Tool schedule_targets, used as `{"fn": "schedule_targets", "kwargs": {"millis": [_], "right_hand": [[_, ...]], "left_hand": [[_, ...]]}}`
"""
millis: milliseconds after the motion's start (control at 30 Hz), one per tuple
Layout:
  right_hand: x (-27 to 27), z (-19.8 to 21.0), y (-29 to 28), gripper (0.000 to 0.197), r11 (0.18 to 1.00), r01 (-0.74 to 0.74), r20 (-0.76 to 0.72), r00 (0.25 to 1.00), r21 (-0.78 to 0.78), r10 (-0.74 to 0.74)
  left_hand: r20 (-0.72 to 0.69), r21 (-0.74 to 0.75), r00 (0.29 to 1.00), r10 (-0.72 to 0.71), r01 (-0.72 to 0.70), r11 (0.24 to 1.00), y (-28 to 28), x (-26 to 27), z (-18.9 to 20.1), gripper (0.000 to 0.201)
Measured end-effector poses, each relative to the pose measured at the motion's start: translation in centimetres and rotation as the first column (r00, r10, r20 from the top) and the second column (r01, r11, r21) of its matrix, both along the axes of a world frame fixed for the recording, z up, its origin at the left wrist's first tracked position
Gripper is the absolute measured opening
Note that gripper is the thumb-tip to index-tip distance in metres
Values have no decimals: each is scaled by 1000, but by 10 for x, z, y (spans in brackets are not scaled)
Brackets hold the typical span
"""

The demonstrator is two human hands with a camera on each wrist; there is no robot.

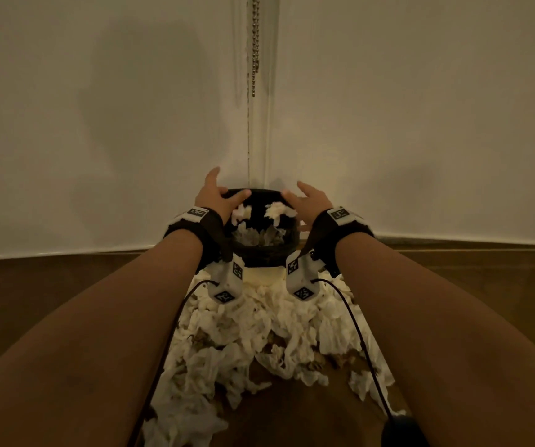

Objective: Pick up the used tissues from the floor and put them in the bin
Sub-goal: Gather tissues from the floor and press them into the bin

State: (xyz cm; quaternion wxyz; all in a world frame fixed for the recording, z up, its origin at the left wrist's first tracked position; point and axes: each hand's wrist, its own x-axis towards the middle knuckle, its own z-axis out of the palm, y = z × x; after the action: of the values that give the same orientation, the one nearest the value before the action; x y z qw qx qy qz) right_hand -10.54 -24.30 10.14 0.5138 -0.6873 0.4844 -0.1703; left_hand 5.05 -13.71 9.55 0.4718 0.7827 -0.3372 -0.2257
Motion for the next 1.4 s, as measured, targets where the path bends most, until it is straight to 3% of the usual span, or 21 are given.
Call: {"fn": "schedule_targets", "kwargs": {"millis": [133, 300, 367, 467, 567, 667, 800, 867, 1000, 1167, 1300, 1400], "right_hand": [[1, -4, -2, 74, 1000, 17, 6, 1000, 5, -17], [-8, -10, -3, 72, 991, 123, 19, 992, 54, -124], [-17, -14, 3, 64, 992, 125, -32, 992, 32, -124], [-36, -33, 23, 39, 997, 76, -133, 988, -20, -78], [-60, -71, 45, 35, 993, 92, -178, 981, 71, -78], [-80, -105, 67, 36, 995, 41, -310, 951, 87, -12], [-100, -143, 98, 30, 993, -104, -573, 818, -56, 54], [-112, -165, 109, 21, 991, -122, -622, 780, -55, 61], [-139, -198, 119, 22, 997, -25, -697, 716, -72, -33], [-163, -225, 125, 45, 989, 132, -691, 708, -71, -145], [-167, -241, 119, 52, 997, 30, -681, 729, -67, -68], [-167, -249, 113, 48, 994, -106, -726, 684, -16, 61]], "left_hand": [[-25, -38, 998, 51, -52, 998, -1, -3, 4, 85], [-45, 11, 999, 11, -11, 1000, 5, -10, -4, 51], [-36, 61, 997, -66, 69, 996, 10, -24, -13, 35], [-3, 181, 984, -178, 176, 968, 25, -57, -40, 30], [-43, 299, 956, -292, 291, 909, 45, -95, -79, 27], [24, 488, 916, -400, 338, 804, 65, -123, -117, 24], [110, 662, 842, -529, 335, 671, 90, -145, -163, 29], [138, 707, 806, -576, 328, 627, 101, -152, -182, 33], [197, 703, 778, -597, 312, 638, 108, -170, -206, 27], [288, 669, 735, -614, 304, 678, 102, -179, -212, 22], [337, 670, 630, -699, 361, 649, 89, -185, -212, 25], [344, 643, 640, -687, 372, 669, 83, -190, -216, 23]]}}
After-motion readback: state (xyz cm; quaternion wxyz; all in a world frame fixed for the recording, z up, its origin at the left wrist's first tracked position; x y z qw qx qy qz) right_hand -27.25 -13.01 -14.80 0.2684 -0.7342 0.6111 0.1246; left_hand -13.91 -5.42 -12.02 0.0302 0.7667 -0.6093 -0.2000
